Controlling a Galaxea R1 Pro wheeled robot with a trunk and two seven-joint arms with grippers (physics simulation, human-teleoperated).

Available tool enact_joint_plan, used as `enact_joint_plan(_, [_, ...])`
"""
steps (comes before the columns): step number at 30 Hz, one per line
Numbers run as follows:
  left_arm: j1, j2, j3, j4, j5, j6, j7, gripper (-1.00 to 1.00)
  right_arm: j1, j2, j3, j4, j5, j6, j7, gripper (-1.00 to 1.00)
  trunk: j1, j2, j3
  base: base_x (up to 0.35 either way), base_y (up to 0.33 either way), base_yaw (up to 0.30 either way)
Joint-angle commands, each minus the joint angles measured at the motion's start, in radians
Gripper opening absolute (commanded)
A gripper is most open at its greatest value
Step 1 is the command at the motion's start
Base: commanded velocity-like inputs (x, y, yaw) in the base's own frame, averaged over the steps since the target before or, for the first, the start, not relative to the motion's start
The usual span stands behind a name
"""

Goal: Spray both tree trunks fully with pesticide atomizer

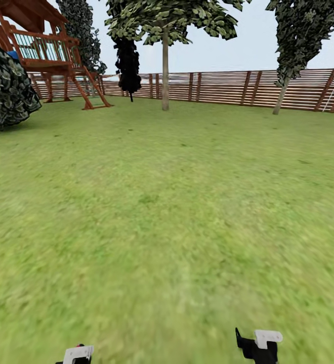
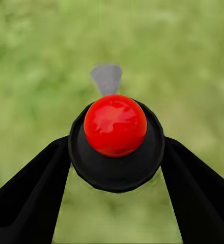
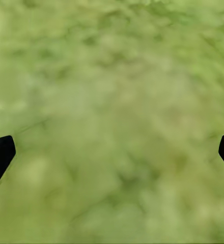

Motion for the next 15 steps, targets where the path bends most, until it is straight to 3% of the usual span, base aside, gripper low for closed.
enact_joint_plan(1, [0.000, 0.000, 0.000, 0.000, 0.000, 0.000, -0.001, -1.00, 0.000, 0.000, 0.000, 0.000, 0.000, 0.000, 0.000, 1.00, 0.000, 0.000, 0.001, 0.339, 0.077, 0.000])
enact_joint_plan(15, [0.000, 0.000, 0.000, 0.000, 0.000, 0.000, -0.001, -1.00, 0.000, 0.000, 0.000, 0.000, 0.000, 0.000, -0.001, 1.00, 0.000, 0.000, 0.001, 0.339, 0.077, 0.000])
